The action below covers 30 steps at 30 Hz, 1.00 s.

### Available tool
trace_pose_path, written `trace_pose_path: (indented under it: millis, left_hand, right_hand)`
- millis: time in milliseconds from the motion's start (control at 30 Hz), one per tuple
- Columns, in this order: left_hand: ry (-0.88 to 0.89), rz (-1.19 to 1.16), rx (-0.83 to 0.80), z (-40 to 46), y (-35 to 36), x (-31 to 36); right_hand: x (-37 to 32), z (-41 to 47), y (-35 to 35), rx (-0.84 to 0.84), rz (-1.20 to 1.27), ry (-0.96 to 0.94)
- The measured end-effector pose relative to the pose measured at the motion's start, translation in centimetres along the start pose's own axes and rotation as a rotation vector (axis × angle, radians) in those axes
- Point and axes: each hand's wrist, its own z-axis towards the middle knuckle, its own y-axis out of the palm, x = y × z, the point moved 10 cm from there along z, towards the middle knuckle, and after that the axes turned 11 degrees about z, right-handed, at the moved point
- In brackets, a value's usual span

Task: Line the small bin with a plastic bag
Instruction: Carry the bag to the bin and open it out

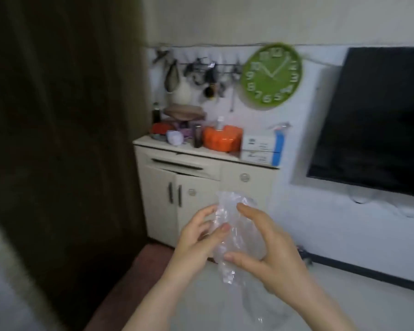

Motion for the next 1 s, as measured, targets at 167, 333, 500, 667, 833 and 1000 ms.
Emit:
trace_pose_path:
  millis: [167, 333, 500, 667, 833, 1000]
  left_hand:
    - [0.073, -0.072, -0.2, 7.6, 14.1, 1.0]
    - [0.078, -0.101, -0.364, 14.1, 26.0, 0.6]
    - [0.183, -0.019, -0.579, 20.2, 38.1, 1.6]
    - [0.328, 0.111, -0.748, 27.3, 48.7, 3.4]
    - [0.428, 0.172, -0.994, 32.1, 60.5, 5.0]
    - [0.537, 0.241, -1.178, 33.2, 73.1, 5.0]
  right_hand:
    - [8.7, -0.1, -12.2, 0.218, -0.029, 0.116]
    - [15.6, -1.4, -22.9, 0.489, -0.1, 0.171]
    - [21.5, -1.2, -32.2, 0.728, -0.254, 0.207]
    - [26.0, -1.3, -42.3, 0.986, -0.321, 0.255]
    - [29.6, -5.0, -52.3, 1.218, -0.416, 0.331]
    - [33.1, -10.3, -61.3, 1.333, -0.492, 0.41]
